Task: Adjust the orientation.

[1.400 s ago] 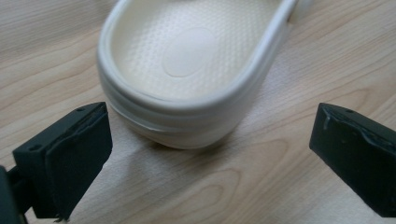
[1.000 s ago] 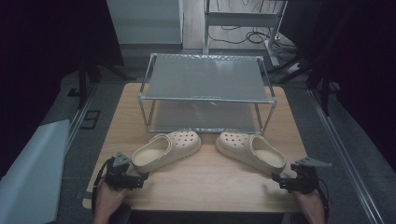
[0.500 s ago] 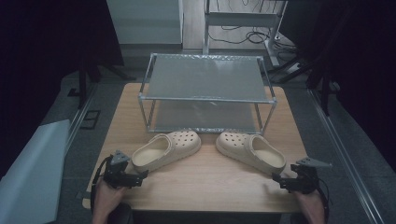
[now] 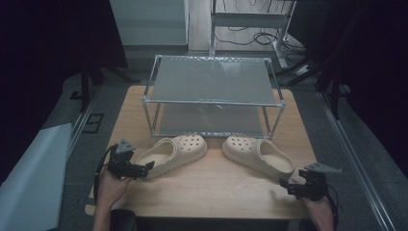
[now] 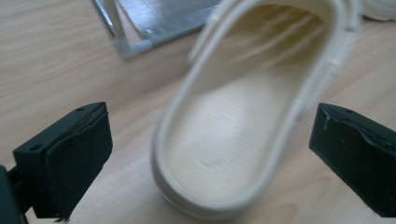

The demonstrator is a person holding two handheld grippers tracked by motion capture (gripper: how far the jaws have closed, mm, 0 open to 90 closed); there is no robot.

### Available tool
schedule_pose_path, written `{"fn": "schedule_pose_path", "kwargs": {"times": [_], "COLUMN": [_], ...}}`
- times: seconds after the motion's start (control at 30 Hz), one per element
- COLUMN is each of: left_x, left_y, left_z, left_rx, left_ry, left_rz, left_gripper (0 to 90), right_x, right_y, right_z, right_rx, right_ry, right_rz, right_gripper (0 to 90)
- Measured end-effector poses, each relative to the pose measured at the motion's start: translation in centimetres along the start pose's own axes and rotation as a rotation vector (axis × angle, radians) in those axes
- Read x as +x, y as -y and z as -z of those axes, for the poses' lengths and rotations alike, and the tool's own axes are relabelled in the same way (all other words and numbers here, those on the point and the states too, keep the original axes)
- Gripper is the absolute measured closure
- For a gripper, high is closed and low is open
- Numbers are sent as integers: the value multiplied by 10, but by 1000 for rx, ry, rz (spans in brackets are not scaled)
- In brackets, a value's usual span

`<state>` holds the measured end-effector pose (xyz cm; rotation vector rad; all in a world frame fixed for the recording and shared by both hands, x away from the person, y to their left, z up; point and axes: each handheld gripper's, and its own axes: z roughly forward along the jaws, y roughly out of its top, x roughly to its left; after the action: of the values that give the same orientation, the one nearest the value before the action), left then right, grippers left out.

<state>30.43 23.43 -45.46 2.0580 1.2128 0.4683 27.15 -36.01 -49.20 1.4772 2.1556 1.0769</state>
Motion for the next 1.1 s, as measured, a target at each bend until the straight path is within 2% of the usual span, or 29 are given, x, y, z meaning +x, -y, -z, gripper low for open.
{"fn": "schedule_pose_path", "kwargs": {"times": [0.23,0.33,0.4,0.5,0.63,0.73,0.93,1.1], "left_x": [20,25,25,20,14,7,-5,-21], "left_y": [-7,-7,-6,-3,0,1,5,8], "left_z": [-21,-32,-38,-45,-45,-41,-37,-31], "left_rx": [56,88,115,150,150,142,154,174], "left_ry": [-44,-36,-30,-6,29,15,41,68], "left_rz": [-7,-7,-23,-47,-40,-49,-43,-57], "left_gripper": [0,0,0,0,0,44,66,68], "right_x": [-1,-2,-2,-3,-2,-2,-2,-2], "right_y": [1,1,1,1,1,1,1,1], "right_z": [0,0,0,-1,-1,-1,-1,-1], "right_rx": [2,4,1,3,5,7,11,9], "right_ry": [2,1,1,-1,-3,-2,-4,-5], "right_rz": [-4,-14,-19,-22,-19,-18,-19,-19], "right_gripper": [45,44,44,44,44,44,45,45]}}
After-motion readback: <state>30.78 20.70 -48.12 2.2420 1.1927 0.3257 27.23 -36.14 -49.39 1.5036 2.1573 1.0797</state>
